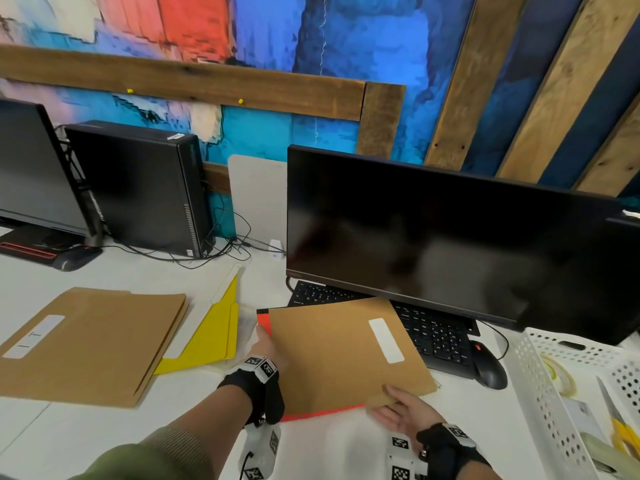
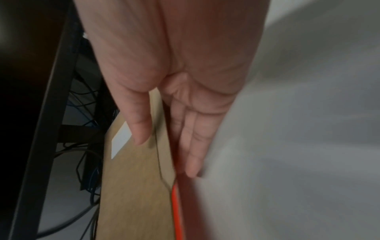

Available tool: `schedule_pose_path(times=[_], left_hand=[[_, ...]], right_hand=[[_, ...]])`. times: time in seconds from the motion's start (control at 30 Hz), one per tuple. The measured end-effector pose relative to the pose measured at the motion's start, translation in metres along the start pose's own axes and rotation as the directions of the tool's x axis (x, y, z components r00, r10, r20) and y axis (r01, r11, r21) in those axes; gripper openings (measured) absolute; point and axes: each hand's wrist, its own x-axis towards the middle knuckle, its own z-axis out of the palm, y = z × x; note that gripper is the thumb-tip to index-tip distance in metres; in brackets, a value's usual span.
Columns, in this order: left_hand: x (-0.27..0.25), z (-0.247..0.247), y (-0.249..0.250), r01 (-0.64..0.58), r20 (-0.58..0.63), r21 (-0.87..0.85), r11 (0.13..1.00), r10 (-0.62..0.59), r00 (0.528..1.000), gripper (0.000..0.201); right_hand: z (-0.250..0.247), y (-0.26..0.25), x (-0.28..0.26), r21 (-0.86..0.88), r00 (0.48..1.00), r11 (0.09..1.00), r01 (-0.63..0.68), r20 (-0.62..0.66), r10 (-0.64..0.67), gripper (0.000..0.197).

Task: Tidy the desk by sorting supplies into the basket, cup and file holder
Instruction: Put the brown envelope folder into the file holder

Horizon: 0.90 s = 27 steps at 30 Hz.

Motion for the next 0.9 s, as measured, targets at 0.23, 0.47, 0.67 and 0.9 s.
schedule_pose_path(times=[0.23, 0.47, 0.67, 0.9], left_hand=[[-0.014, -0.005, -0.005, 0.072, 0.043, 0.178, 0.981, -0.081, 0.996, 0.059], [-0.019, 0.002, 0.027, -0.099, 0.048, 0.210, 0.973, 0.091, 0.995, 0.053], [-0.030, 0.028, 0.047, -0.173, 0.250, 0.111, 0.979, 0.141, 0.958, 0.043], [-0.029, 0.071, 0.037, -0.168, 0.409, 0.153, 0.974, 0.092, 0.908, 0.060]], right_hand=[[0.002, 0.002, -0.001, 0.089, 1.000, 0.996, 0.009, 0.001, -0.009, 0.031], [-0.026, -0.022, -0.018, 0.081, 0.988, 0.991, 0.108, -0.124, -0.097, 0.024], [-0.052, -0.032, -0.039, 0.053, 0.972, 0.987, 0.149, -0.189, -0.137, 0.012], [-0.062, -0.023, -0.059, -0.033, 0.970, 0.983, 0.178, -0.161, -0.181, 0.016]])
